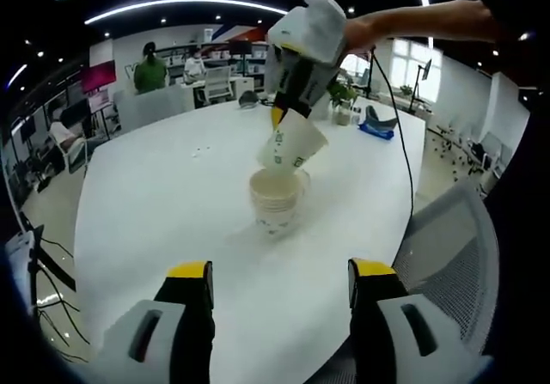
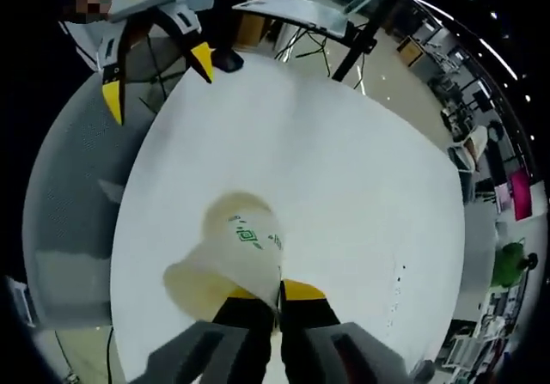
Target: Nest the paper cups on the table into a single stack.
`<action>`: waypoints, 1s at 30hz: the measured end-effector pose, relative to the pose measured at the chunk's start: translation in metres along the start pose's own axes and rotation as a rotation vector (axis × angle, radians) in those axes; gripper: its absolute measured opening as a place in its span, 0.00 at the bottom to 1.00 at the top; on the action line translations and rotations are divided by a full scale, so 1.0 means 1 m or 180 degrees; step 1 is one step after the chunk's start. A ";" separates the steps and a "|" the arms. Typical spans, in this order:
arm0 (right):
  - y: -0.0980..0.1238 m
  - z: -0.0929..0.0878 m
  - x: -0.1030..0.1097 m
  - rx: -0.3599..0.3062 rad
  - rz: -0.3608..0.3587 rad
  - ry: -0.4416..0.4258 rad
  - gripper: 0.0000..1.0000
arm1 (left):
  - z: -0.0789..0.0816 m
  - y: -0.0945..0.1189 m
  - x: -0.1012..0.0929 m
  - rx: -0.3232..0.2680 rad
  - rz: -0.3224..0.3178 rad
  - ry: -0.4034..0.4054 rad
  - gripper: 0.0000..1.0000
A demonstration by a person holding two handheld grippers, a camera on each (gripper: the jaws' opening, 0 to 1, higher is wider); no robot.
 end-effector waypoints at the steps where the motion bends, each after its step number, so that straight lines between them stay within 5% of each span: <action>1: -0.001 0.002 0.000 0.0012 0.0017 0.0014 0.00 | 0.000 0.001 0.000 -0.0004 0.0002 0.0003 0.62; 17: -0.019 0.023 -0.005 0.0424 0.0308 0.0133 0.00 | -0.007 0.005 0.004 -0.0010 -0.0001 0.0037 0.62; 30: -0.030 0.031 -0.010 0.0501 0.0414 0.0113 0.00 | -0.007 0.008 0.006 -0.0011 -0.0015 0.0046 0.62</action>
Point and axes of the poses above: the point that each gripper's makers call its tool centre point, and the gripper's own axes: y roughly backward along the fingers, x roughly to its left, z roughly out of its top, the point moved 9 cm from there along y, roughly backward along the fingers, and after that the axes turned 8 degrees about z, right-handed, at the moved point
